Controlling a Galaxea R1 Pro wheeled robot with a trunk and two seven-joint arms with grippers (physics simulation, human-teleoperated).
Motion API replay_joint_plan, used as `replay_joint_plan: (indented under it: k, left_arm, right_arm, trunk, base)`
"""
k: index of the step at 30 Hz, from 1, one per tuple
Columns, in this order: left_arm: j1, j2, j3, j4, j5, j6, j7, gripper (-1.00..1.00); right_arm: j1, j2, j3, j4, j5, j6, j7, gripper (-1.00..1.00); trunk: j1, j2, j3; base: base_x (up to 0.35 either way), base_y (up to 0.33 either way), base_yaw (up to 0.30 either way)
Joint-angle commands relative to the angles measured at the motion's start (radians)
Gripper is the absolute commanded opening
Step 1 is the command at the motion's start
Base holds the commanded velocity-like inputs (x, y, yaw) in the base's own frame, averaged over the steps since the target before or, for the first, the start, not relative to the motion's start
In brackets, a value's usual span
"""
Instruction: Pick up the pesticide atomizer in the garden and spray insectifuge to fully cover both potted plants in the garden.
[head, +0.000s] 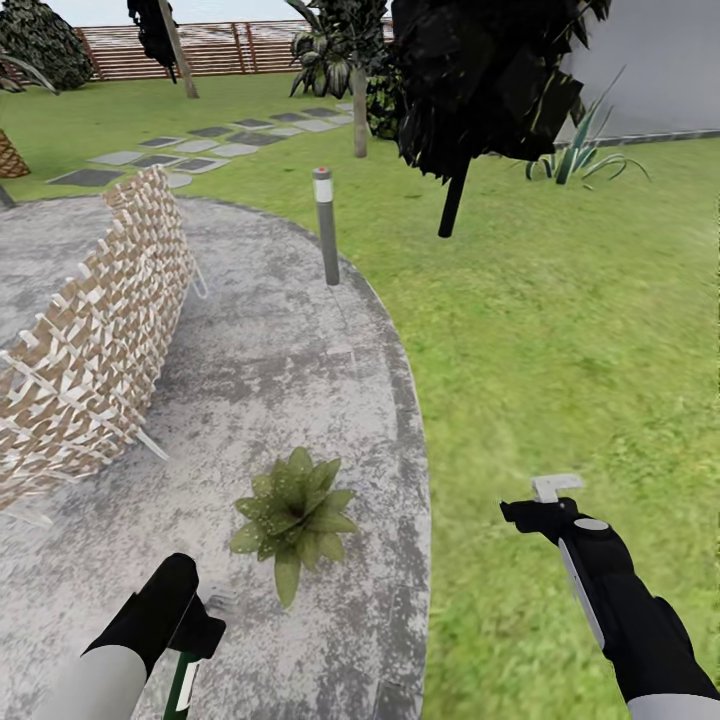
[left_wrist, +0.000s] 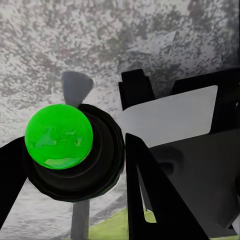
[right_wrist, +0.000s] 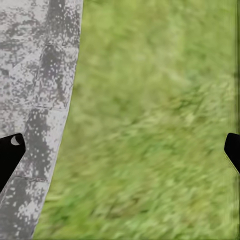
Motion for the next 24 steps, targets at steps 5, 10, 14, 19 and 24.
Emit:
replay_joint_plan:
  k: [5,10,14,19,24]
  left_arm:
    - [0.000,0.000,0.004,-0.002,-0.011,0.003,-0.010,-1.00]
    - [0.000,0.000,0.004,-0.002,-0.011,0.003,-0.010,-1.00]
    - [0.001,0.000,0.004,-0.002,-0.011,0.003,-0.009,-1.00]
    - [0.001,0.000,0.004,-0.002,-0.011,0.003,-0.009,-1.00]
    - [0.001,0.000,0.004,-0.002,-0.011,0.003,-0.009,-1.00]
  right_arm:
    - [-0.001,0.000,-0.001,-0.001,0.011,0.004,0.010,1.00]
    - [-0.001,0.000,-0.001,0.000,0.011,0.004,0.010,1.00]
    - [-0.001,-0.001,-0.001,-0.001,0.011,0.004,0.009,1.00]
    - [-0.001,-0.001,-0.001,-0.001,0.011,0.004,0.009,1.00]
    - [-0.001,-0.001,-0.001,-0.001,0.011,0.004,0.009,1.00]
  trunk:
    - [0.000,0.000,-0.001]
    - [0.000,0.000,-0.001]
    - [0.000,0.000,-0.001]
    - [0.000,0.000,-0.002]
    - [0.000,0.000,-0.004]
  base:
    - [0.000,-0.330,0.170]
    - [0.000,-0.331,0.077]
    - [0.000,-0.214,0.001]
    - [0.000,-0.008,0.193]
    - [0.000,-0.052,0.264]
